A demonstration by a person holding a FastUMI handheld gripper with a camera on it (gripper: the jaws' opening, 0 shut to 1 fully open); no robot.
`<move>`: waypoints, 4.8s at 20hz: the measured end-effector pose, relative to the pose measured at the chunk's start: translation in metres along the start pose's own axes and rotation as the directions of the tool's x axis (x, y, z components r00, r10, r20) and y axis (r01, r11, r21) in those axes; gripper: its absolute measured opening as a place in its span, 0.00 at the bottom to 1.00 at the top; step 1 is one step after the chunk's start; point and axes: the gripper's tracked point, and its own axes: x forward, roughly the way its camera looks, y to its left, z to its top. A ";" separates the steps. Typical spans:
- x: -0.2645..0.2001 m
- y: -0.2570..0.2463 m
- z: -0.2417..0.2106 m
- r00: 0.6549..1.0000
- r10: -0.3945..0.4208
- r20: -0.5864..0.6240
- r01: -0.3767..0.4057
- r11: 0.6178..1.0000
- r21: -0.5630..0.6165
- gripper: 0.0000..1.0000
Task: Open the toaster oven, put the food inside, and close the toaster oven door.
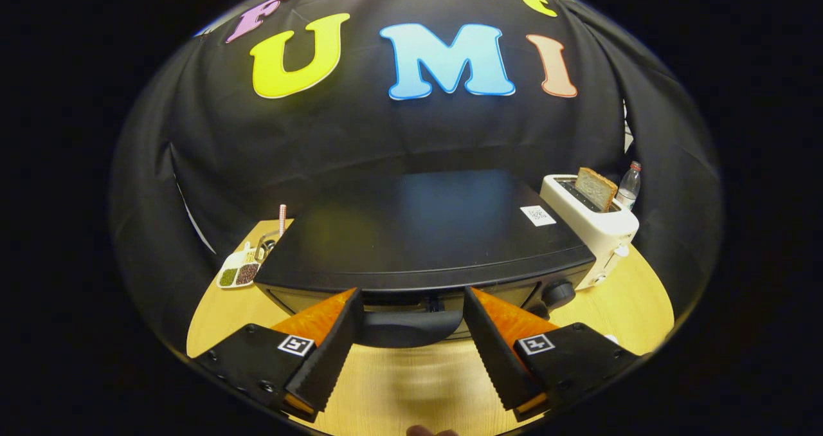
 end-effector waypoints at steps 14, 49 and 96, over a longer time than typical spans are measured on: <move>-0.018 0.002 -0.031 0.980 0.074 -0.183 -0.047 0.988 0.149 0.99; -0.112 -0.108 -0.174 0.935 -0.061 -0.349 -0.017 0.976 -0.216 1.00; -0.058 -0.329 -0.211 0.700 0.057 -0.712 -0.021 0.998 0.060 0.13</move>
